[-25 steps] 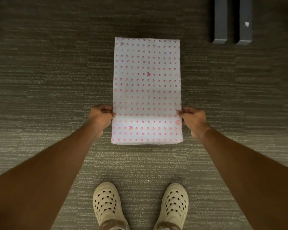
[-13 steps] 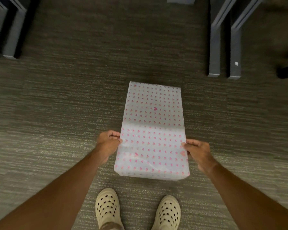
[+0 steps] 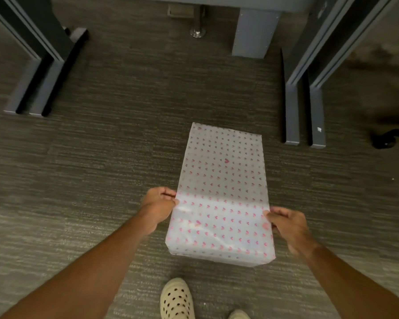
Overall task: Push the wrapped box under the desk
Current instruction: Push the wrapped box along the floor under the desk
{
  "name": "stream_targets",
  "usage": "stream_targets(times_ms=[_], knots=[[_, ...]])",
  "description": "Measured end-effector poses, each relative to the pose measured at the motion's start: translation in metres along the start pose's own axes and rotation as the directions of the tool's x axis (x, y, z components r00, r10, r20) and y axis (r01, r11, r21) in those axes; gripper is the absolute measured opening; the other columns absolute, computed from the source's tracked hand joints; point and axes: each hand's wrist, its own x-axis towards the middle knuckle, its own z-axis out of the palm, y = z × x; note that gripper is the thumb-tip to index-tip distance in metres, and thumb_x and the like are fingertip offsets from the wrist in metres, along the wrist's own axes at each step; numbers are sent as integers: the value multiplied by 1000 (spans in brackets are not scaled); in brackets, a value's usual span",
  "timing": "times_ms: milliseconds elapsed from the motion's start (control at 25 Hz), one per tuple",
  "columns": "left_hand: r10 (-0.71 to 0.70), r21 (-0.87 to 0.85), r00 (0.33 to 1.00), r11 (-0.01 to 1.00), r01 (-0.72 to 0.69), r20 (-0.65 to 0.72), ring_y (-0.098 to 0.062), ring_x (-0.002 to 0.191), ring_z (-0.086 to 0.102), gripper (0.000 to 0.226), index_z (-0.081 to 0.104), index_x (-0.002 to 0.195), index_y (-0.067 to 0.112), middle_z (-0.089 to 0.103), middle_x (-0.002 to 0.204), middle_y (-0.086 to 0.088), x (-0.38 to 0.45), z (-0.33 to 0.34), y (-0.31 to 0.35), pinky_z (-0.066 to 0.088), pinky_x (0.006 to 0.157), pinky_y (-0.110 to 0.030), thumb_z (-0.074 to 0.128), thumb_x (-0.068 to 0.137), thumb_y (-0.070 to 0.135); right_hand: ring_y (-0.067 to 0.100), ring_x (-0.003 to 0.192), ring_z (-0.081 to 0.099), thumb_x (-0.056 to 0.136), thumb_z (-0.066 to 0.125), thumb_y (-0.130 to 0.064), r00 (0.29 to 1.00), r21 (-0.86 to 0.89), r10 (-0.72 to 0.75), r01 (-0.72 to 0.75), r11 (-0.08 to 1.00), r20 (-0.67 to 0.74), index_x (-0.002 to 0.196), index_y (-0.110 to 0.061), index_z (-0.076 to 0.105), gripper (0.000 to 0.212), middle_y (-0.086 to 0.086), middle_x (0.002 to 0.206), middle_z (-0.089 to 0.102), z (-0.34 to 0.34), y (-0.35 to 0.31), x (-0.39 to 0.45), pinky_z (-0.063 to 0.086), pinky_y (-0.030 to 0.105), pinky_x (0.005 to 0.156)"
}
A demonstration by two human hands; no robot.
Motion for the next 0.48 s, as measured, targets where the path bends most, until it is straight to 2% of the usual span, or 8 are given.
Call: stream_targets(times_ms=[120, 240, 400, 480], knots=[[52, -9, 999, 999, -52, 9, -20, 92, 66, 21, 64, 83, 20, 70, 92, -2, 26, 4, 19, 55, 86, -34, 67, 84, -1, 20, 83, 76, 87, 71, -8, 999, 29, -13, 14, 999, -45, 91, -13, 75, 8, 7, 97, 78, 8, -18, 23, 61, 31, 66], [84, 7, 996, 996, -84, 33, -18, 90, 67, 19, 65, 85, 18, 71, 96, -5, 55, 11, 37, 56, 85, -34, 60, 88, 0, 18, 84, 75, 87, 71, -15, 998, 23, -20, 22, 1000, -66, 99, -11, 74, 13, 5, 98, 77, 13, -35, 58, 59, 29, 67], [216, -63, 962, 976, -208, 167, -25, 100, 69, 15, 69, 89, 14, 73, 101, -9, 111, 26, 55, 55, 89, -39, 60, 89, 2, 14, 87, 75, 89, 68, -19, 996, 18, -79, 78, 997, 42, 98, -15, 72, 11, 5, 103, 76, 9, -54, 118, 58, 26, 68], [216, -36, 971, 976, -213, 98, -28, 102, 68, 13, 67, 88, 14, 71, 105, -13, 146, 39, 65, 55, 91, -43, 61, 88, 3, 17, 92, 74, 89, 68, -19, 994, 11, -98, 98, 995, 43, 98, -13, 71, 12, 7, 106, 75, 9, -64, 153, 58, 28, 69]])
